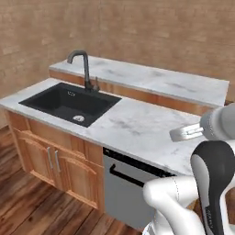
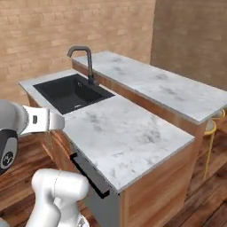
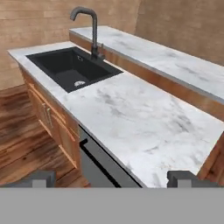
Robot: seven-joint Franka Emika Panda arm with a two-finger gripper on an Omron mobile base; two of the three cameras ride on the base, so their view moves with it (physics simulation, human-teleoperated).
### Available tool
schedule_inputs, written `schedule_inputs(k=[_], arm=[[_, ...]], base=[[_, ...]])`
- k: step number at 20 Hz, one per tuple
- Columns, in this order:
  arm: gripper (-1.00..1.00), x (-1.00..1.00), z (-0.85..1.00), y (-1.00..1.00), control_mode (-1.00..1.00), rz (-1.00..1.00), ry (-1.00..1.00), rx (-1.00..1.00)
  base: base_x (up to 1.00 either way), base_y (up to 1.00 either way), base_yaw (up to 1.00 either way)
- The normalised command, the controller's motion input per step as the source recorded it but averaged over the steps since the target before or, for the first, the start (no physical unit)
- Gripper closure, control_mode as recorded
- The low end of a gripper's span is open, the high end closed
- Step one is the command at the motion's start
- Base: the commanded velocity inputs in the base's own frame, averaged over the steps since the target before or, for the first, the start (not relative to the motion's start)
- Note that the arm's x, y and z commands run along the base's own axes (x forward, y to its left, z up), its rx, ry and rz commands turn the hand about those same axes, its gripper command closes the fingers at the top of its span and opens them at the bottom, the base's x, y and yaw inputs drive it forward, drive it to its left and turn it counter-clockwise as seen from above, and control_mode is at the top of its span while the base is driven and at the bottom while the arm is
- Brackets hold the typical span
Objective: Navigate to the dishwasher.
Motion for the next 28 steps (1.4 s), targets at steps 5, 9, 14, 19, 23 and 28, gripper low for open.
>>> schedule_inputs(k=[5, 9, 14, 19, 23, 28], arm=[[-1.0, 0.0, 0.0, 0.0, 1.0, 0.0, 0.0, 0.0], [-1.0, 0.0, 0.0, 0.0, 1.0, 0.0, 0.0, 0.0], [-1.0, 0.0, 0.0, 0.0, 1.0, 0.0, 0.0, 0.0], [-1.0, 0.0, 0.0, 0.0, 1.0, 0.0, 0.0, 0.0], [-1.0, 0.0, 0.0, 0.0, 1.0, 0.0, 0.0, 0.0], [-1.0, 0.0, 0.0, 0.0, 1.0, 0.0, 0.0, 0.0]], base=[[0.02, 0.24, -0.97], [0.27, 0.43, -0.86], [0.79, 0.81, -0.64], [0.82, 0.95, -0.4], [1.0, 0.06, -0.14], [1.0, 0.27, 0.04]])
